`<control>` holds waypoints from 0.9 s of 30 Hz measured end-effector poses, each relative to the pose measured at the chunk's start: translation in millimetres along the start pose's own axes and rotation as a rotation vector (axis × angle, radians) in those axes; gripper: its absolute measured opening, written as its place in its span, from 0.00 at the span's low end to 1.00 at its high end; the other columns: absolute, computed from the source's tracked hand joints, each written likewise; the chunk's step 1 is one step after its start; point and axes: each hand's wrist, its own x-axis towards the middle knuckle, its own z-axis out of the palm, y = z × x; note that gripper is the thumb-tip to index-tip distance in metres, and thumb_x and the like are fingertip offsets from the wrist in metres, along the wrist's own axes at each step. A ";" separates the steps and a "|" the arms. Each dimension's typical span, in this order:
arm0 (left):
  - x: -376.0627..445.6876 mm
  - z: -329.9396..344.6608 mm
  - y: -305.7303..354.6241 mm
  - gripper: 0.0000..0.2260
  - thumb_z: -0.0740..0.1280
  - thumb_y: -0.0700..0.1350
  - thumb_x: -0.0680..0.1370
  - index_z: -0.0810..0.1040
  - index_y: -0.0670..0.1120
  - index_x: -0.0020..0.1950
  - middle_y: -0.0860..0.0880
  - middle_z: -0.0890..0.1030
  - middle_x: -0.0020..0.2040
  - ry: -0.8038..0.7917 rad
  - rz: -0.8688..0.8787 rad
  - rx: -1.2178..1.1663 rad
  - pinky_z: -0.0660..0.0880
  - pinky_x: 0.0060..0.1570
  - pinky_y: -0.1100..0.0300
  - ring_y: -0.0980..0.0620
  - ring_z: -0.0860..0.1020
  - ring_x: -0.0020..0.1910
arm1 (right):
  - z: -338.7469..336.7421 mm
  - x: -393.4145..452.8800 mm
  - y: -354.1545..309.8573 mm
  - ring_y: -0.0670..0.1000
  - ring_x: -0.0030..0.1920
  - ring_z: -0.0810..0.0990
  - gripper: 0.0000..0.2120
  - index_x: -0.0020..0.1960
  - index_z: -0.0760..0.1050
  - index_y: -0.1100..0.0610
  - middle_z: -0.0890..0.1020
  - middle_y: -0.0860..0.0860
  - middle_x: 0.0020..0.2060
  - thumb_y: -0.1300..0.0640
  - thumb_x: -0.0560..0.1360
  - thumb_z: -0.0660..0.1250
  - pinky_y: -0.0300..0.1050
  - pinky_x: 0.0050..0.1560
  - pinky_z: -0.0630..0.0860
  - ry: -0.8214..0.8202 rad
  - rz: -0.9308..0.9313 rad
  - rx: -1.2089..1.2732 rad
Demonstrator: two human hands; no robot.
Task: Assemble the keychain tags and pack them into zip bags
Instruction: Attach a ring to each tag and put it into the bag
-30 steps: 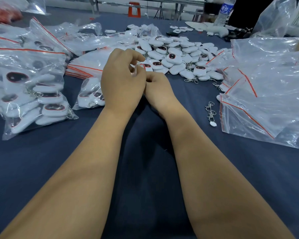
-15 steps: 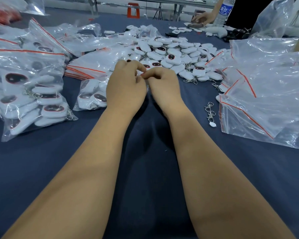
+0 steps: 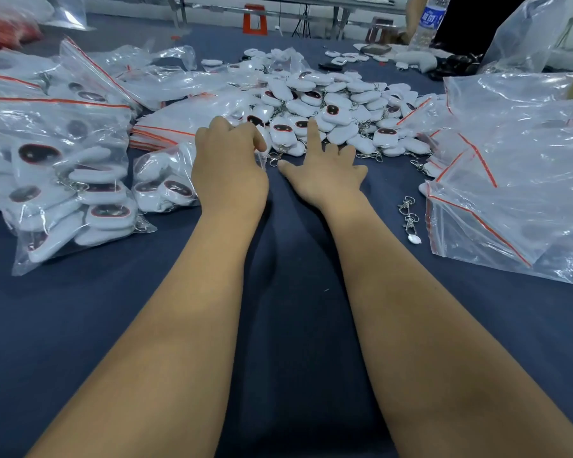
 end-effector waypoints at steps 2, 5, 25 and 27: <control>-0.2 0.2 1.3 0.13 0.64 0.34 0.73 0.80 0.49 0.52 0.50 0.66 0.49 -0.009 0.002 -0.002 0.61 0.40 0.56 0.44 0.69 0.58 | -0.4 3.3 -0.6 0.61 0.76 0.52 0.36 0.80 0.43 0.43 0.58 0.57 0.76 0.32 0.78 0.52 0.64 0.68 0.57 -0.001 -0.019 -0.072; -1.6 2.1 3.7 0.13 0.63 0.36 0.74 0.80 0.49 0.52 0.47 0.71 0.53 -0.024 0.006 -0.006 0.62 0.41 0.56 0.44 0.68 0.60 | -0.3 5.4 0.8 0.60 0.74 0.55 0.29 0.76 0.58 0.40 0.62 0.55 0.73 0.33 0.78 0.53 0.63 0.67 0.57 0.030 -0.034 -0.054; -1.2 10.4 6.4 0.16 0.60 0.50 0.78 0.75 0.57 0.65 0.60 0.76 0.48 -0.050 0.019 -0.224 0.64 0.48 0.59 0.54 0.68 0.62 | -15.0 -12.9 14.0 0.45 0.30 0.78 0.09 0.57 0.78 0.62 0.82 0.55 0.44 0.60 0.79 0.65 0.35 0.31 0.72 0.123 0.056 1.284; -1.9 9.8 6.3 0.16 0.61 0.51 0.78 0.74 0.59 0.66 0.62 0.73 0.47 -0.061 0.009 -0.232 0.63 0.49 0.61 0.54 0.70 0.60 | -16.4 -16.9 11.4 0.47 0.33 0.81 0.11 0.59 0.75 0.64 0.82 0.57 0.45 0.65 0.77 0.66 0.37 0.34 0.75 0.047 0.059 1.378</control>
